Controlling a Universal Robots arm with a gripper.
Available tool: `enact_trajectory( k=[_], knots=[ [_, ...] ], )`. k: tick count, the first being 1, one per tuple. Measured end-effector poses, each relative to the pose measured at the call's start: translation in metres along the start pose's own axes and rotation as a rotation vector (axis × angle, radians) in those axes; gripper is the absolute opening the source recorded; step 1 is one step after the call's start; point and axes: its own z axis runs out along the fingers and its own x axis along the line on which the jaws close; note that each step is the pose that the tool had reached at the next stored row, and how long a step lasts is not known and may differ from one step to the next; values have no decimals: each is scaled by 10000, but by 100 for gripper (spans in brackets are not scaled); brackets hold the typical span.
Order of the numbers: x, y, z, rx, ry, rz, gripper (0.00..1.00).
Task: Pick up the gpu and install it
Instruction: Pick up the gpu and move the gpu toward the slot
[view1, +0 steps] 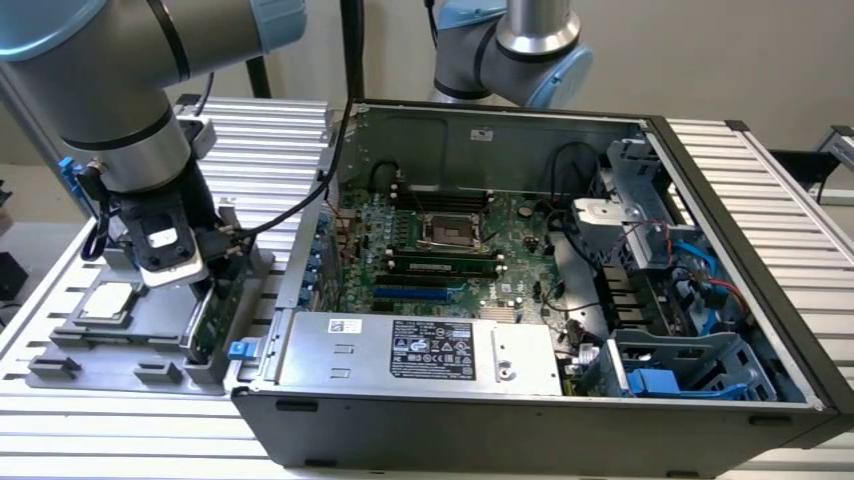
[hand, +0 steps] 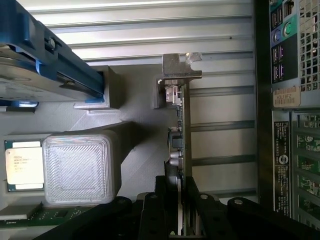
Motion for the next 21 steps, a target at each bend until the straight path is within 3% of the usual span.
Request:
enact_trajectory(
  k=[11,21],
  knots=[
    [-1,2,-67,-2,36,-55,27],
    [-5,7,-243,0,66,-77,27]
  ],
)
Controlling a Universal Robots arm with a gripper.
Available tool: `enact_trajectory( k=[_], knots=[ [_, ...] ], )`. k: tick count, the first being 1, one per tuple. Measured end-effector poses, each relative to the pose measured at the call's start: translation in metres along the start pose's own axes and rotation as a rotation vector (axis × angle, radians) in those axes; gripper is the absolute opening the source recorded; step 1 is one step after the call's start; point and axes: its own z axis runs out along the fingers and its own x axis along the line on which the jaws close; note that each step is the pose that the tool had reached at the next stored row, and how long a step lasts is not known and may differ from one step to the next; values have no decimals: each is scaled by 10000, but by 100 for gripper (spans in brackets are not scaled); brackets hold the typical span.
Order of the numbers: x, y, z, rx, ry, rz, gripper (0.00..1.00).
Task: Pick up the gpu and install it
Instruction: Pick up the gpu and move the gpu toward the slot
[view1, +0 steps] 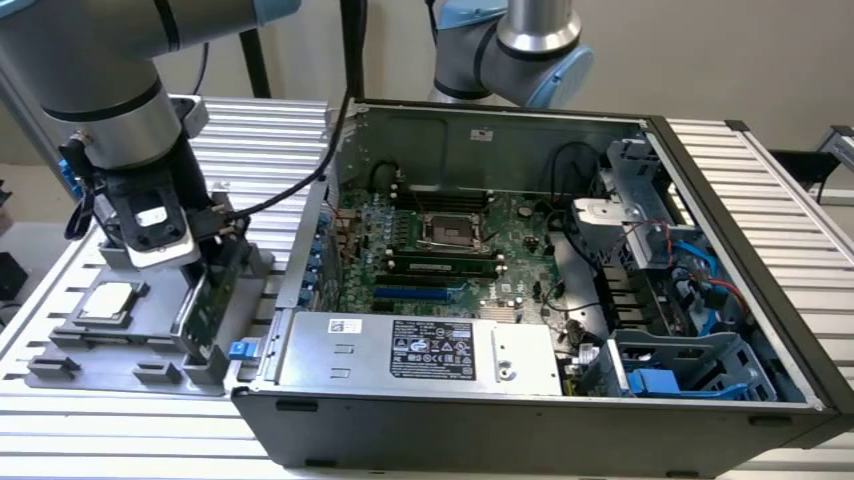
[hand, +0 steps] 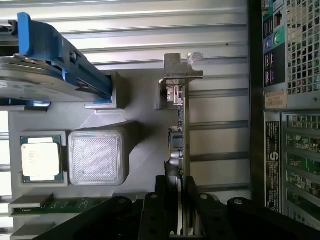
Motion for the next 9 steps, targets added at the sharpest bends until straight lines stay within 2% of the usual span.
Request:
enact_trajectory(
  k=[5,9],
  knots=[
    [-3,4,-140,0,6,-8,27],
    [-6,9,-305,0,9,-12,27]
  ],
)
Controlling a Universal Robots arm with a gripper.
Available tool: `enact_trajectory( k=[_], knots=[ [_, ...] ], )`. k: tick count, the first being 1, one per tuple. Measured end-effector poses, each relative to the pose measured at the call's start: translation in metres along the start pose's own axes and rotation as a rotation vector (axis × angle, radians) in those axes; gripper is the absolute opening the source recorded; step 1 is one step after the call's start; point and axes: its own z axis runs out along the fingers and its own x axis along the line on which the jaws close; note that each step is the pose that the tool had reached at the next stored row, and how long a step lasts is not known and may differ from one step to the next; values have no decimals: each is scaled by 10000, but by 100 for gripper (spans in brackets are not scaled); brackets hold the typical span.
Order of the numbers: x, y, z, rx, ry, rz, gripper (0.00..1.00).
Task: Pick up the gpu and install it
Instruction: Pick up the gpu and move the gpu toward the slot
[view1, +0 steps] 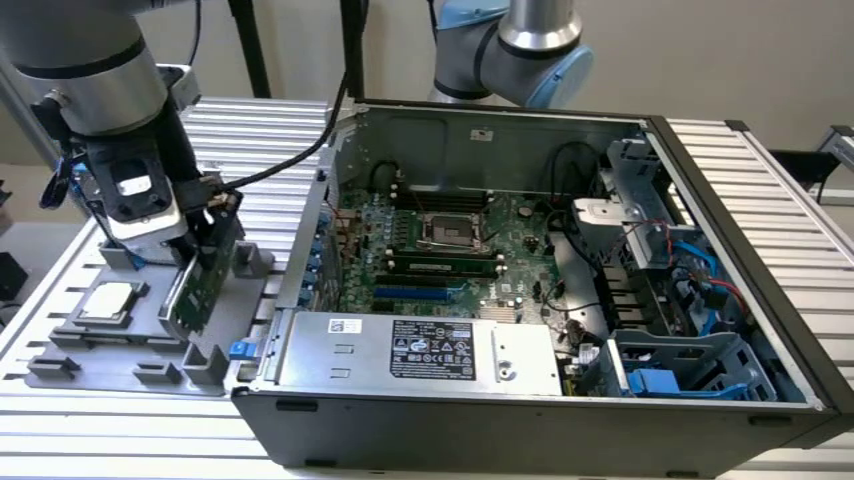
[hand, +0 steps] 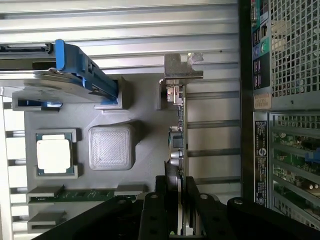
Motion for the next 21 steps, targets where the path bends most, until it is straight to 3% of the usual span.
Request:
enact_trajectory(
  k=[10,21],
  knots=[
    [-54,16,-452,2,29,-2,27],
    [-296,45,-948,5,86,-19,27]
  ],
)
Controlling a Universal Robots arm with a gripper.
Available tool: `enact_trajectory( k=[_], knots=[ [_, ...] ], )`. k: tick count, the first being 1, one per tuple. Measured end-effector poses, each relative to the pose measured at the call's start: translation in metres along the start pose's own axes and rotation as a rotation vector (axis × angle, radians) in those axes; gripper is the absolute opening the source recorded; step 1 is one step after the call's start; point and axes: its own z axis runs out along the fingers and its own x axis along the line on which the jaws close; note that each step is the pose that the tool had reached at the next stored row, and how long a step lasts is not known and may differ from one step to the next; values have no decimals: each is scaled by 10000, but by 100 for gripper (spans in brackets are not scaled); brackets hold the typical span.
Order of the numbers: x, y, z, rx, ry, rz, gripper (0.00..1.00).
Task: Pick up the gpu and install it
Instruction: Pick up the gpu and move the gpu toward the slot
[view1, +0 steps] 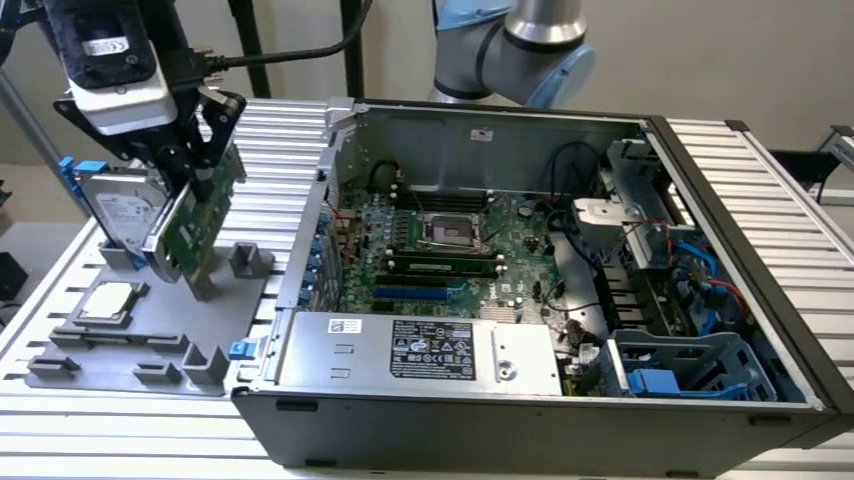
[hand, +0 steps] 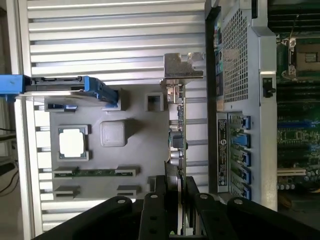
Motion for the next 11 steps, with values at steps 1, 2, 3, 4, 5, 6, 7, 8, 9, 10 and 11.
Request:
enact_trajectory(
  k=[1,2,3,4,5,6,7,8,9,10,11],
  knots=[
    [-37,4,-46,1,11,-2,27],
    [-79,8,-90,1,23,-7,27],
    [-121,11,-135,0,35,-11,27],
    [-165,15,-179,1,51,-15,27],
    [-215,19,-228,1,68,-18,27],
    [-260,24,-270,2,85,-18,27],
    [-305,27,-306,4,105,-19,27],
    [-350,31,-335,4,123,-18,27],
    [-397,34,-352,4,135,-18,27],
    [-442,37,-361,7,146,-18,27],
    [-486,40,-365,6,152,-17,27]
  ],
)
